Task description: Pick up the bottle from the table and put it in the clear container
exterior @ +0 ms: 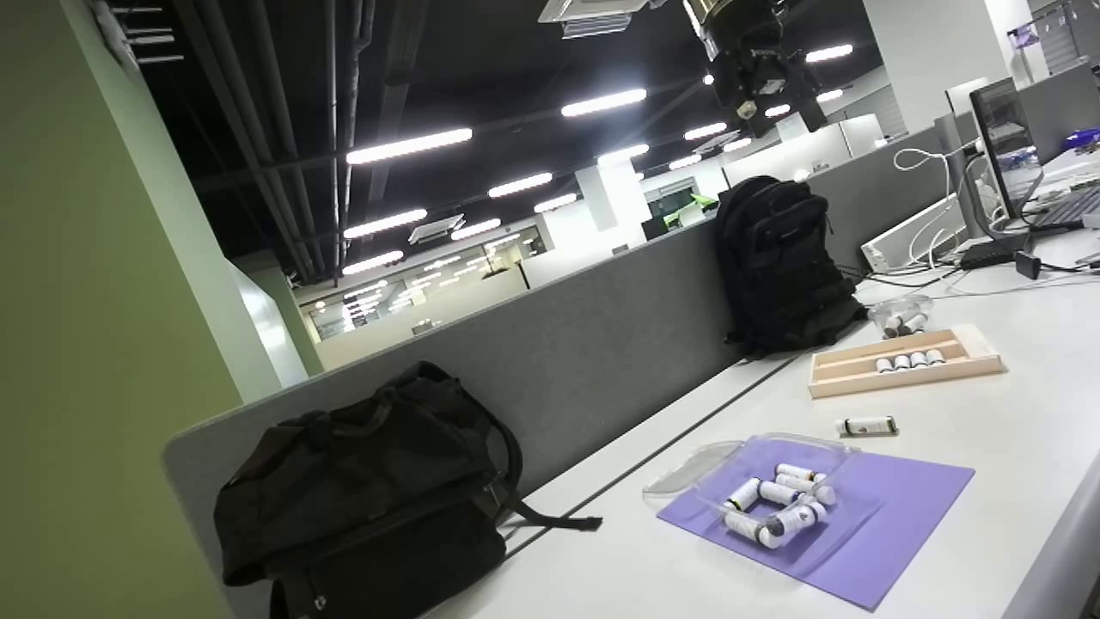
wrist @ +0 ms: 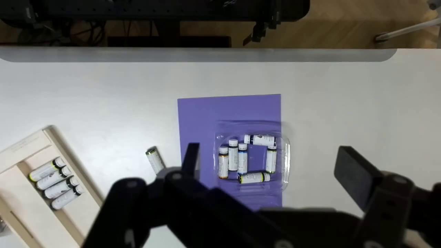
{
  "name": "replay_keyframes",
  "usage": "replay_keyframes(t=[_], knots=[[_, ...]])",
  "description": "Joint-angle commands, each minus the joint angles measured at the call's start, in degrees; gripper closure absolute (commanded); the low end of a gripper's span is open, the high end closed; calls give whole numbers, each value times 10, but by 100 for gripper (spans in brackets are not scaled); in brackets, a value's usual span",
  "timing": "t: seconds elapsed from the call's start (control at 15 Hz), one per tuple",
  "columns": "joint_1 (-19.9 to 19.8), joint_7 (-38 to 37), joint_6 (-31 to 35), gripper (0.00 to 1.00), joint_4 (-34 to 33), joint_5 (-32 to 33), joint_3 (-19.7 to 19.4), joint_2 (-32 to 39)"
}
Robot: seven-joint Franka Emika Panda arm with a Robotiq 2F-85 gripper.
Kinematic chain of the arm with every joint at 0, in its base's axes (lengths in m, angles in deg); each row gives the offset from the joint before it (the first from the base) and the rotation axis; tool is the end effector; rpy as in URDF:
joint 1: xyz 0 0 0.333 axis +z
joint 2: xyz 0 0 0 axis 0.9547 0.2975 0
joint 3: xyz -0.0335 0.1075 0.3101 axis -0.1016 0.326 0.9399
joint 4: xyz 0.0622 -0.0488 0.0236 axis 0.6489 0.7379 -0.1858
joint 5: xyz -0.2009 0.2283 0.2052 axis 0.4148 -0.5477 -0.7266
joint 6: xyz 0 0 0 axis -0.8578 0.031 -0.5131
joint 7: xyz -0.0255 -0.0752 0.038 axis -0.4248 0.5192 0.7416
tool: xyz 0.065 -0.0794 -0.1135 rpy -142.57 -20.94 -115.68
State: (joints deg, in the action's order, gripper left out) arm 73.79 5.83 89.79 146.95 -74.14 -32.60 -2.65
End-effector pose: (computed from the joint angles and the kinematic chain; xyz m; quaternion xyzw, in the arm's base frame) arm 0.3717 0.0372 0.5301 -0.9915 0.0110 0.0991 0.0840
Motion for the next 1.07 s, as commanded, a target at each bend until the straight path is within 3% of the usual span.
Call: replay_keyframes(t=[0.0,0.4,0.6,0.67,1.0], knots=[[-15,53,52,0,10,3,-25,30],[-68,102,151,0,6,61,-75,140],[-94,49,178,0,-6,106,-88,184],[-85,93,178,0,18,81,-85,161],[-95,75,186,0,7,94,-90,185]])
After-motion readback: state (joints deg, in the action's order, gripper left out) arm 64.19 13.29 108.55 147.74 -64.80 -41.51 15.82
